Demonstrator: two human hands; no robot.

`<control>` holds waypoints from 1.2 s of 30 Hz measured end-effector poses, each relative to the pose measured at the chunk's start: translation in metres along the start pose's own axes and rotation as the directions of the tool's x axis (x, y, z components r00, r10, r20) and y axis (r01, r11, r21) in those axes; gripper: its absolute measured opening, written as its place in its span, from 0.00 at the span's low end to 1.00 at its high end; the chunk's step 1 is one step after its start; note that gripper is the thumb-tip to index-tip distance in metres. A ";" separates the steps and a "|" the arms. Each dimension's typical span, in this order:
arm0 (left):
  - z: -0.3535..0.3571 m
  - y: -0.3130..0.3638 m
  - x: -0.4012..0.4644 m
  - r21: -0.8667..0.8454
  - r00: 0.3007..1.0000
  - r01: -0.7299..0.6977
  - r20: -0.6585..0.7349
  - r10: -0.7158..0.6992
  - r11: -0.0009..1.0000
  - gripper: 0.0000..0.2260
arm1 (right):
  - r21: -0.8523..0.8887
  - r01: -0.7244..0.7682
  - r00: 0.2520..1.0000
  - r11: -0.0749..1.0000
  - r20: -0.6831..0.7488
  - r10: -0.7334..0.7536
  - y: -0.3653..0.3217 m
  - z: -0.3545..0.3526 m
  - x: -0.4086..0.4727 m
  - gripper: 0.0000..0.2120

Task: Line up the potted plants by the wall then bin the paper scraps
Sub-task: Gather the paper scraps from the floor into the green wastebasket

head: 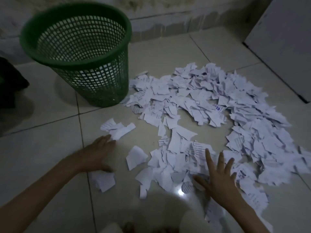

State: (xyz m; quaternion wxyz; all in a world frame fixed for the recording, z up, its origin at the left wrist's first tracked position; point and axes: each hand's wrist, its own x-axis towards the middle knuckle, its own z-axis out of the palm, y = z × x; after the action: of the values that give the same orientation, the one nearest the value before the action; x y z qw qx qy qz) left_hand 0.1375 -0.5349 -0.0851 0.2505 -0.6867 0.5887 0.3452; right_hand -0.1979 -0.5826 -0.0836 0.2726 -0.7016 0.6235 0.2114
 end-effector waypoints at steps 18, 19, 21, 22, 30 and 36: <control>-0.074 0.045 0.119 -0.306 0.754 -0.230 -0.656 -0.030 0.924 0.31 | -0.092 0.406 0.882 0.909 -0.219 -0.416 -0.109 -0.077 0.137 0.33; -0.074 0.048 0.127 -0.326 0.778 -0.205 -0.626 -0.048 0.923 0.32 | -0.130 0.429 0.874 0.894 -0.192 -0.447 -0.116 -0.079 0.148 0.32; -0.060 0.057 0.137 -0.307 0.819 -0.188 -0.574 -0.024 0.933 0.39 | -0.224 0.441 0.864 0.869 -0.158 -0.479 -0.127 -0.080 0.164 0.31; -0.051 0.062 0.138 -0.279 0.817 -0.219 -0.576 0.020 0.935 0.45 | -0.265 0.444 0.857 0.856 -0.155 -0.492 -0.131 -0.081 0.169 0.31; -0.037 0.049 0.130 -0.059 0.689 -0.474 -0.646 0.328 0.878 0.37 | -0.377 0.543 0.766 0.750 -0.144 -0.627 -0.206 -0.100 0.205 0.27; -0.031 0.036 0.127 0.103 0.595 -0.548 -0.650 0.473 0.830 0.30 | -0.428 0.584 0.768 0.690 0.018 -0.640 -0.230 -0.082 0.226 0.26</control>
State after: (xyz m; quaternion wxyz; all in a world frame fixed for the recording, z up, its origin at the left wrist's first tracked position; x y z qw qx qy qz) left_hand 0.1167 -0.6452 -0.1607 -0.1169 -0.5769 0.7898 0.1727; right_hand 0.0560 -0.7898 -0.1376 0.1322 -0.9224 0.3113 0.1867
